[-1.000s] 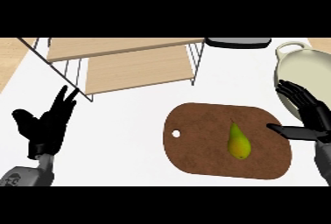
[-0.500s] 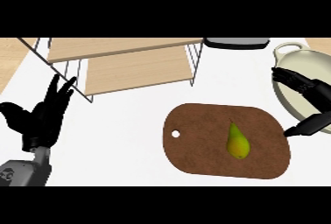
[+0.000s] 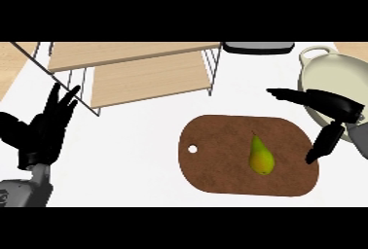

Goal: Pick the pear from the cutting board and place it in the pot

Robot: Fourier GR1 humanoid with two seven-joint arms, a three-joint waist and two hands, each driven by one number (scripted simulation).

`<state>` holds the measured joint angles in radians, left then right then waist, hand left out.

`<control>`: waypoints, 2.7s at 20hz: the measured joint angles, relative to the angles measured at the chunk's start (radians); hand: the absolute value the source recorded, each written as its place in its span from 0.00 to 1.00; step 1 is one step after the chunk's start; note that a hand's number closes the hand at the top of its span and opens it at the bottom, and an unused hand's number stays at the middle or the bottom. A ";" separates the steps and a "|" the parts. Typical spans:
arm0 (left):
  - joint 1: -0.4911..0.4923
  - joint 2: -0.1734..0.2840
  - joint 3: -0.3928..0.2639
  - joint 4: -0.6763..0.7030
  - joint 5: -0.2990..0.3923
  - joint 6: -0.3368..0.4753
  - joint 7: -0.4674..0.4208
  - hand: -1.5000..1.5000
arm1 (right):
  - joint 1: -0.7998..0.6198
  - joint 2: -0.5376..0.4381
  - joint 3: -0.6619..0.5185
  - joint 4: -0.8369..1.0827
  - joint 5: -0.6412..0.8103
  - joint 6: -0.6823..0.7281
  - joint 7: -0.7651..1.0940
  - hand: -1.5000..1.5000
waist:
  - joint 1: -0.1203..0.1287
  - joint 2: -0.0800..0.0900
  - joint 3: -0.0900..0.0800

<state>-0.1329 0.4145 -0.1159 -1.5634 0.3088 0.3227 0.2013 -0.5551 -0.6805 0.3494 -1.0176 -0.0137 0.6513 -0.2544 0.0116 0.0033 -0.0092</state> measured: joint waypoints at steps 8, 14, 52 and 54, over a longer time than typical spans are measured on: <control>0.017 -0.013 0.022 -0.009 -0.016 -0.021 -0.024 0.50 | 0.026 0.078 0.008 -0.072 0.020 0.010 0.125 0.00 | -0.008 -0.001 0.002; 0.016 -0.029 0.029 -0.013 -0.037 -0.021 -0.024 0.50 | 0.050 0.115 0.026 -0.106 0.088 -0.010 0.193 0.00 | -0.008 -0.001 0.003; 0.025 -0.097 0.096 -0.062 -0.120 -0.060 0.029 0.50 | 0.155 0.237 0.051 -0.057 0.513 -0.239 -0.066 1.00 | -0.013 -0.015 -0.006; 0.032 -0.093 0.107 -0.063 -0.115 -0.065 0.025 0.50 | 0.208 0.239 0.088 -0.153 0.563 -0.290 -0.019 1.00 | -0.025 -0.020 -0.007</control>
<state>-0.1004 0.3220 -0.0087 -1.6267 0.1938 0.2572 0.2262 -0.3469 -0.4411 0.4369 -1.1711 0.5494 0.3610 -0.2733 -0.0139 -0.0162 -0.0161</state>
